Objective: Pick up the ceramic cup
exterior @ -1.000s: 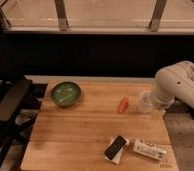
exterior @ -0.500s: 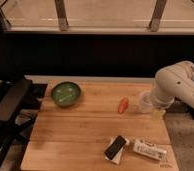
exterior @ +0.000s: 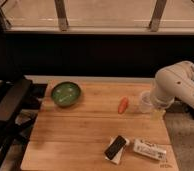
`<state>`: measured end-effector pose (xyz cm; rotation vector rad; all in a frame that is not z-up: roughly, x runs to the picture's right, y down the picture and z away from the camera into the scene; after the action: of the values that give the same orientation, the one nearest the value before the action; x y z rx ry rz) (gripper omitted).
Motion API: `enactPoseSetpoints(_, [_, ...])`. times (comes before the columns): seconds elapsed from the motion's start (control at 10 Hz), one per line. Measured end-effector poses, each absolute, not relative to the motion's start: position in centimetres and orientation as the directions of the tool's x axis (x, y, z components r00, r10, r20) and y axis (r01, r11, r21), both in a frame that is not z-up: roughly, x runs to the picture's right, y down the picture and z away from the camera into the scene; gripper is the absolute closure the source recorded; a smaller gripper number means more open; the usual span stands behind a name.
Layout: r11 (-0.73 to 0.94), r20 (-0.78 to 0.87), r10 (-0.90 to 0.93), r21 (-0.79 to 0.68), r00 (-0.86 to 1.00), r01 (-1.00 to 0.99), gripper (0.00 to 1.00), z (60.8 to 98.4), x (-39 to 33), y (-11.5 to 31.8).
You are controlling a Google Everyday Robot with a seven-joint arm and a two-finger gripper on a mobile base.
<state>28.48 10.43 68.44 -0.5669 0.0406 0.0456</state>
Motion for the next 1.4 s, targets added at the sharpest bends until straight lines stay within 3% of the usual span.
enactPoseSetpoints(0.3, [0.843,-0.051,0.035,-0.535,0.998,-0.057,0.35,68.7,28.6,10.3])
enactPoseSetpoints(1.4, [0.822,-0.026,0.029,-0.568,0.999,-0.039,0.35,75.4,29.9,8.3])
